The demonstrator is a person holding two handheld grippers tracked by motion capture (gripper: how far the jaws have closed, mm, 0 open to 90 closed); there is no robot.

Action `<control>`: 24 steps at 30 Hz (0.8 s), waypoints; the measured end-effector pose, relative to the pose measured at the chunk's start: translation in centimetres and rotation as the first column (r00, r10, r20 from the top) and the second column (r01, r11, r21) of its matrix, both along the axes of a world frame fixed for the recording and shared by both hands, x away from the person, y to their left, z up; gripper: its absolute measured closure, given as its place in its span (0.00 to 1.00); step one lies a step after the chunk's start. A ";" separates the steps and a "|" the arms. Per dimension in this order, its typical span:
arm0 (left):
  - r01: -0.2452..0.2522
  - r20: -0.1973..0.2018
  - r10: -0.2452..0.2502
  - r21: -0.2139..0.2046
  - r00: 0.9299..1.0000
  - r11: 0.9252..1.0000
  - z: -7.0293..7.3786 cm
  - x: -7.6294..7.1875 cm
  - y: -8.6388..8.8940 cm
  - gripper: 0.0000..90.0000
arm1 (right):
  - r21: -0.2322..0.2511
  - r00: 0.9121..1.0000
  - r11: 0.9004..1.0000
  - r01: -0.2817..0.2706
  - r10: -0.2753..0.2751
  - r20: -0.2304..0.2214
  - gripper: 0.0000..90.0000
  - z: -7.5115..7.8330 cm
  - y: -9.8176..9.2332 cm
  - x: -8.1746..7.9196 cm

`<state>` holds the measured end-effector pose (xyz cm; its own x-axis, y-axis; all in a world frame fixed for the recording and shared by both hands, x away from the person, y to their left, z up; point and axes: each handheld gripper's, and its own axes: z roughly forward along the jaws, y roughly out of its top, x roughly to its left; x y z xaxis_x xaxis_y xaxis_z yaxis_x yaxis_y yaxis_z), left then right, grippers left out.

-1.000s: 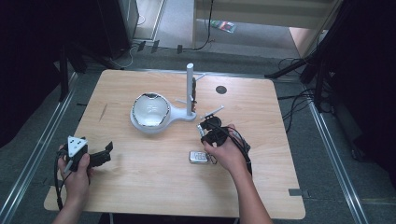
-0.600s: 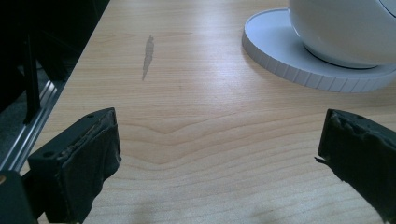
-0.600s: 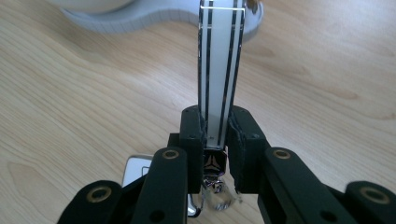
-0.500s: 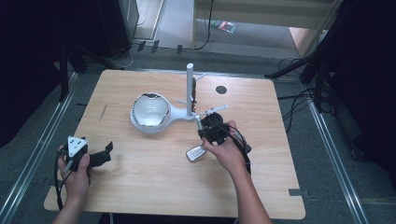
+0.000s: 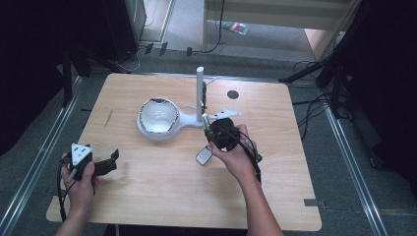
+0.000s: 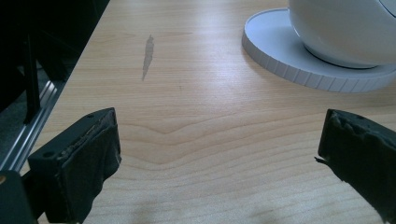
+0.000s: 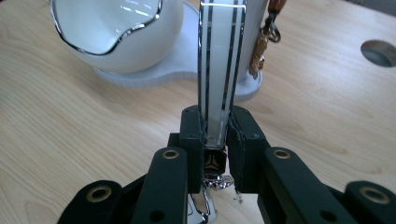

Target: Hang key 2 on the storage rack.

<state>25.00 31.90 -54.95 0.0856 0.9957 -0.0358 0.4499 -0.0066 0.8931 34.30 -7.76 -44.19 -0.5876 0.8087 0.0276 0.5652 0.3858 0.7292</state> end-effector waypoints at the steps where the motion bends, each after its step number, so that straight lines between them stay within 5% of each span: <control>1: 0.000 -0.001 0.000 0.000 1.000 1.000 0.0 0.0 0.0 0.00 | 0.006 1.000 1.000 -0.004 0.004 0.011 0.87 0.1 0.0 0.0; 11: 0.001 0.001 -0.001 -0.002 1.000 1.000 0.0 0.0 0.0 0.00 | 0.052 0.998 0.998 -0.030 0.027 0.054 0.87 0.8 0.9 0.2; 24: 0.002 -0.001 -0.002 -0.002 1.000 1.000 0.0 0.0 0.0 0.00 | 0.148 0.999 0.989 -0.016 0.009 0.048 0.87 1.5 0.2 1.7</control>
<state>25.02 31.94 -54.95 0.0874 0.9955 -0.0378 0.4508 -0.0056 0.8926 36.00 -7.54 -42.73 -0.6008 0.7906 0.1183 0.5246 0.2783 0.8045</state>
